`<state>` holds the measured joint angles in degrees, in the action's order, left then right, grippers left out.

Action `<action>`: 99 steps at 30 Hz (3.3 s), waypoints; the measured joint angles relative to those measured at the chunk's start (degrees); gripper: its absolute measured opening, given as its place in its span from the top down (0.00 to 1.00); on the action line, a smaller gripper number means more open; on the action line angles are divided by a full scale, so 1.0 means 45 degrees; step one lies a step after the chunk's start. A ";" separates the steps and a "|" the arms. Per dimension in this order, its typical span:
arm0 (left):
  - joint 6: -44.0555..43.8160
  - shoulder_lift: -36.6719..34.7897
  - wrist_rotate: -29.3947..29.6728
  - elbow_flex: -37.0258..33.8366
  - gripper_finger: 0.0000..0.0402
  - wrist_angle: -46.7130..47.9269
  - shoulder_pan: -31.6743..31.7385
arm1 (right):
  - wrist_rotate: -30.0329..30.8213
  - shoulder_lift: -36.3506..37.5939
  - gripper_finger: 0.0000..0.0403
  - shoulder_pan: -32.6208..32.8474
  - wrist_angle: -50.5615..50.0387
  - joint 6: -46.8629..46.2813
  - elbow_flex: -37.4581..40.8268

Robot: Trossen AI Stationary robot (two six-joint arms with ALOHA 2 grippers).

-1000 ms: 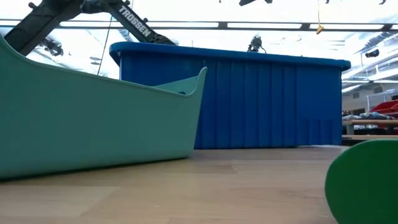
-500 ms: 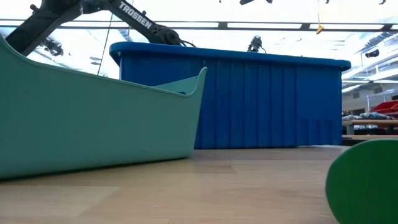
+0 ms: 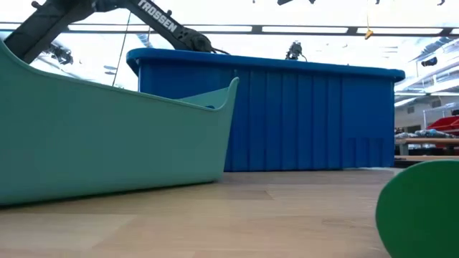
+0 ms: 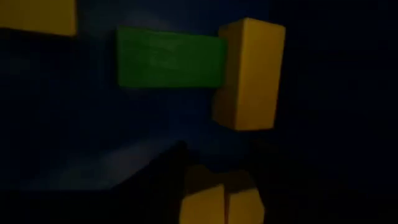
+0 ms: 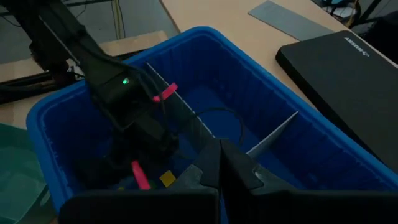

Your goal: Sort Items/Unsort Items

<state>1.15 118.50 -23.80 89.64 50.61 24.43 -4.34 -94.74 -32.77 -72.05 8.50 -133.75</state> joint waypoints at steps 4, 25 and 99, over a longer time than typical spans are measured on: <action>-0.0606 -0.0058 0.0577 -0.0653 0.43 -0.1134 -0.0362 | 0.0000 0.0000 1.00 0.0003 0.0018 -0.0049 0.0000; -0.1253 0.0031 0.2255 -0.1355 0.97 -0.2246 -0.0312 | 0.0005 0.0005 1.00 0.0164 0.0466 -0.0342 0.0000; 0.5254 -0.0077 0.4777 -0.0946 0.83 -0.2430 -0.0684 | -0.0971 0.0005 1.00 0.0164 0.0622 -0.1619 0.0000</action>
<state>24.79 118.15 -2.30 85.38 39.67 21.35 -8.71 -94.72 -32.03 -69.25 1.21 -133.75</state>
